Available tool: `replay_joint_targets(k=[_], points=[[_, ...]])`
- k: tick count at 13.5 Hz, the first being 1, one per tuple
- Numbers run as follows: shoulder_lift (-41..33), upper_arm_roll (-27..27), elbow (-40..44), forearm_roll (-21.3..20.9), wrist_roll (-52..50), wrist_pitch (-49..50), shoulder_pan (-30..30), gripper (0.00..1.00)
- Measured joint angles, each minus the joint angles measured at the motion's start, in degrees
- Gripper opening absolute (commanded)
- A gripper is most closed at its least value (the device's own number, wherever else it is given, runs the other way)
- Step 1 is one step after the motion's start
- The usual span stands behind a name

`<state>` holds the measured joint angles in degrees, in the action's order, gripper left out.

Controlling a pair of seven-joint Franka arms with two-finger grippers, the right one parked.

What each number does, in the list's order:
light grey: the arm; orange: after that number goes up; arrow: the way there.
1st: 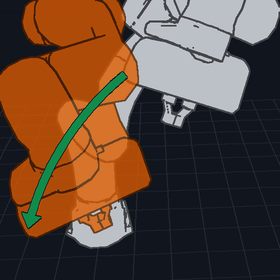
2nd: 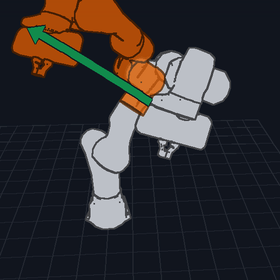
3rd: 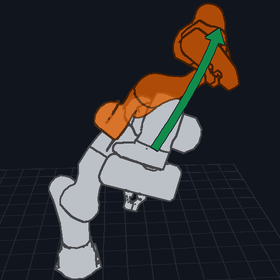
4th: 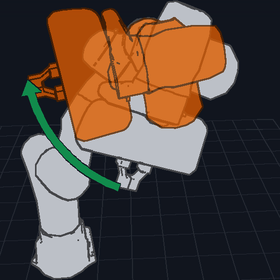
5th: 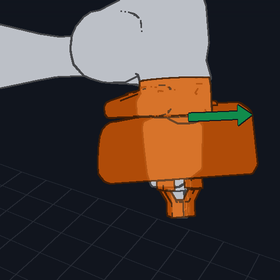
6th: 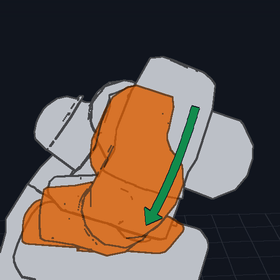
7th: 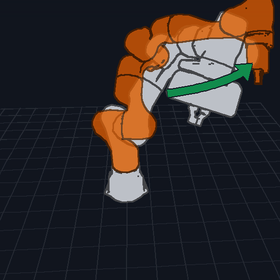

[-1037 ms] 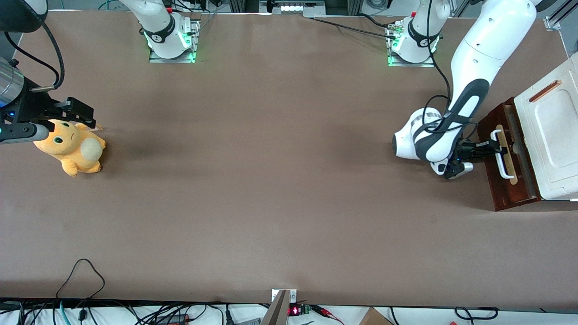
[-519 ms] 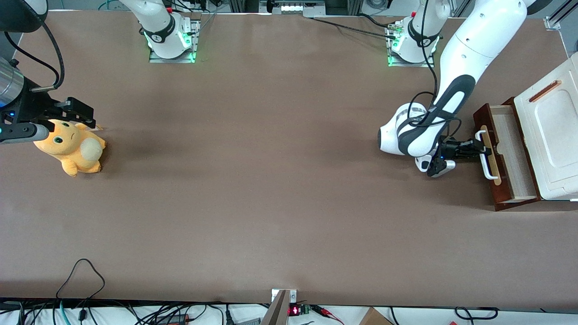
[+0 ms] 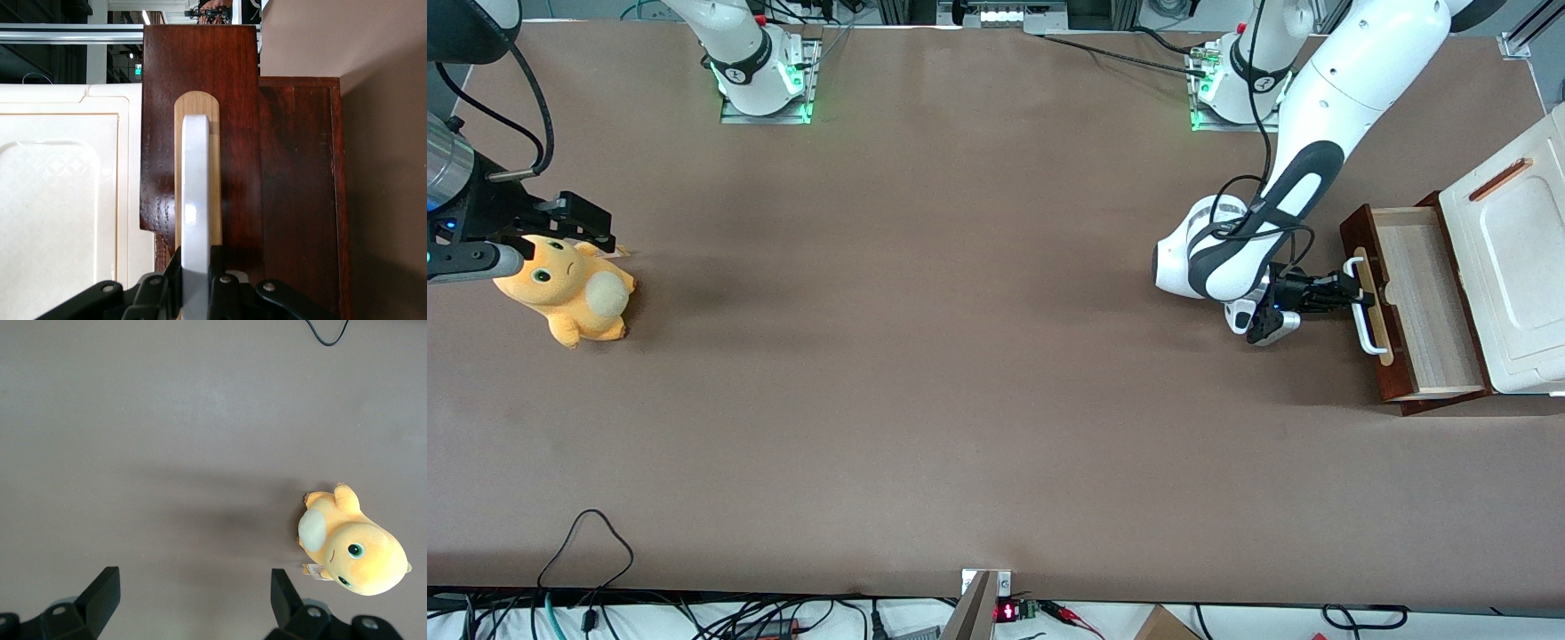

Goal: Open lower drawer with left arm only
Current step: 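Pull the handle with the left gripper, sliding the drawer outward, then open the left gripper and lift it away from the handle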

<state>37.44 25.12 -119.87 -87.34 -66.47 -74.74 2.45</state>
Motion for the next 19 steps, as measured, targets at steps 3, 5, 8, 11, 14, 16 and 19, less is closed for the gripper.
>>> replay_joint_targets(k=[3, 5, 8, 11, 14, 16, 19], points=[[0.0, 0.0, 0.2, -0.4, 0.0, -0.1, -0.2, 0.99], [0.0, 0.0, 0.5, -0.5, 0.0, -0.1, -0.2, 0.99], [-0.2, 0.3, 3.0, 0.9, 1.6, -0.1, -0.3, 0.99], [-2.2, 0.6, 9.9, 8.7, 10.2, -3.3, -0.5, 1.0], [-7.8, 0.6, 15.8, 20.7, 21.0, -9.0, -0.6, 1.0], [-14.0, 0.3, 18.3, 31.4, 28.7, -12.2, -0.5, 1.0], [-23.0, -3.1, 19.2, 50.6, 39.1, -17.8, -0.1, 1.0]])
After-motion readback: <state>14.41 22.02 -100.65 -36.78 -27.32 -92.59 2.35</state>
